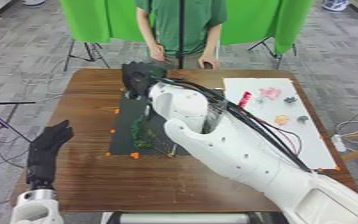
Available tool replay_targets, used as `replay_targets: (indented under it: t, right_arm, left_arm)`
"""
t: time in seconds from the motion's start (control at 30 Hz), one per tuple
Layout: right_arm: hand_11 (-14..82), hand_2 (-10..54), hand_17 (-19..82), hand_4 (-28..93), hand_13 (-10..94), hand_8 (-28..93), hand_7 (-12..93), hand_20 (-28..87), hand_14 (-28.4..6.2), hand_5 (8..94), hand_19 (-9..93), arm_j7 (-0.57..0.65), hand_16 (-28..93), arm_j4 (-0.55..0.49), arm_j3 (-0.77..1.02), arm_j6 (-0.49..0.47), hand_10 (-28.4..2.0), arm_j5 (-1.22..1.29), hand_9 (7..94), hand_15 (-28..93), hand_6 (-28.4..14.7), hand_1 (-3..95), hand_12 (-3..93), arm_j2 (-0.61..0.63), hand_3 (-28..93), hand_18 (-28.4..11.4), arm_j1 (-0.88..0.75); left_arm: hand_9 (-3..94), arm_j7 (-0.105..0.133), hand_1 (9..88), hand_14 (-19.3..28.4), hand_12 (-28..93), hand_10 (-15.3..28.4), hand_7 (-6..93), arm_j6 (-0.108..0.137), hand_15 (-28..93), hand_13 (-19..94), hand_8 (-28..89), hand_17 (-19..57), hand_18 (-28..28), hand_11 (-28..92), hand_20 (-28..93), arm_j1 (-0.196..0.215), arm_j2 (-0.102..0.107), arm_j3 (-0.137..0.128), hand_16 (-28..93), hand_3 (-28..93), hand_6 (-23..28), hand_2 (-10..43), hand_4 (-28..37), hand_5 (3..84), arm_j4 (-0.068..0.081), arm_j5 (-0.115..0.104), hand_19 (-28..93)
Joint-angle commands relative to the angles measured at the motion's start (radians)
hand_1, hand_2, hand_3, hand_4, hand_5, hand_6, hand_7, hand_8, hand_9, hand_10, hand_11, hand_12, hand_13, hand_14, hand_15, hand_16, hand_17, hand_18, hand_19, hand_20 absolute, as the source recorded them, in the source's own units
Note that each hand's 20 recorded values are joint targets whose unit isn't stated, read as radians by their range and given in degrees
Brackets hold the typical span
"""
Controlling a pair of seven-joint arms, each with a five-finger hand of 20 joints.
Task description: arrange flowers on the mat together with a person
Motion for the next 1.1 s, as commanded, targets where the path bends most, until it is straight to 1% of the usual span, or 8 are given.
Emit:
replay_targets:
  t: [0.03,0.07,0.1,0.2,0.33,0.57,0.6,1.1]
  right_arm:
    - [8.5,-9.5,62,42,94,21,26,44,0.2,77.5,93,-0.029,34,0.071,-0.056,-0.061,-7.0,-0.046,91.8,50,1.5,94.1,43.7,-0.045,-28,-9.7,-0.035]
    - [8.5,-9.5,62,42,94,21,26,44,0.2,77.5,93,-0.028,34,0.074,-0.049,-0.07,-7.0,-0.056,91.8,50,1.5,94.1,43.7,-0.048,-28,-9.8,-0.045]
    - [8.5,-9.5,62,42,94,21,27,44,0.2,77.4,93,-0.036,34,0.079,-0.041,-0.079,-7.0,-0.064,91.8,50,1.5,94.1,43.7,-0.051,-28,-9.8,-0.057]
    - [8.3,-9.5,62,42,94,21,27,44,0.3,77.3,93,-0.039,34,0.084,-0.04,-0.09,-7.0,-0.07,91.7,50,1.6,94.0,43.5,-0.056,-28,-9.8,-0.077]
    - [8.2,-9.5,62,43,94,21,27,45,0.2,76.9,93,-0.05,34,0.083,-0.046,-0.096,-6.9,-0.078,91.6,50,1.8,93.8,43.2,-0.058,-28,-9.8,-0.092]
    - [8.1,-9.5,62,43,94,20,27,45,0.2,76.8,93,-0.052,35,0.075,-0.06,-0.053,-6.8,-0.086,91.6,49,1.8,93.5,42.8,-0.062,-28,-10.1,-0.089]
    - [8.0,-9.5,62,43,94,20,27,45,0.2,76.8,93,-0.058,35,0.074,-0.059,-0.045,-6.9,-0.087,91.7,49,1.8,93.5,42.6,-0.065,-28,-10.1,-0.09]
    - [7.6,-9.5,61,43,94,20,28,45,0.0,76.8,93,-0.118,35,0.086,-0.056,0.007,-7.1,-0.076,91.6,49,2.0,93.3,42.1,-0.067,-28,-10.1,-0.114]
  left_arm:
    - [43.2,-0.018,16.3,17.5,13,13.4,15.2,-0.006,17,34,-8,4.7,12.1,18,17,-0.028,0.01,0.022,1,63,4.7,32.8,-28.3,45.7,0.003,0.029,12]
    - [43.2,-0.013,16.3,17.5,13,13.4,15.2,-0.007,17,34,-8,4.7,12.1,18,17,-0.031,0.011,0.026,1,63,4.7,32.8,-28.3,45.6,0.005,0.033,12]
    - [43.1,-0.019,16.3,17.4,13,13.4,15.2,-0.011,17,34,-8,4.7,12.1,18,17,-0.033,0.011,0.026,1,63,4.7,32.8,-28.3,45.5,0.003,0.038,12]
    - [43.0,-0.014,16.0,17.5,13,13.4,15.3,-0.004,17,34,-8,4.7,12.1,18,17,-0.033,0.012,0.028,1,64,4.6,32.5,-28.3,45.4,0.001,0.032,13]
    - [43.0,-0.016,15.8,17.5,13,13.4,15.3,-0.009,18,34,-8,4.6,12.1,18,17,-0.038,0.012,0.033,1,64,4.7,31.6,-28.3,45.4,0.003,0.031,13]
    - [42.8,-0.024,15.9,17.6,13,13.4,15.3,-0.02,18,34,-8,4.4,12.3,18,17,-0.057,0.022,0.045,1,64,4.7,30.5,-28.3,45.1,0.009,0.034,13]
    - [42.8,-0.025,15.9,17.6,13,13.3,15.3,-0.018,18,34,-8,4.4,12.3,19,17,-0.052,0.02,0.043,1,64,4.8,30.4,-28.3,45.2,0.006,0.036,13]
    - [42.9,-0.025,15.9,17.7,13,13.4,15.2,-0.036,18,34,-8,4.3,12.3,19,17,-0.079,0.013,0.067,1,65,4.7,28.6,-28.3,45.0,0.022,0.037,13]
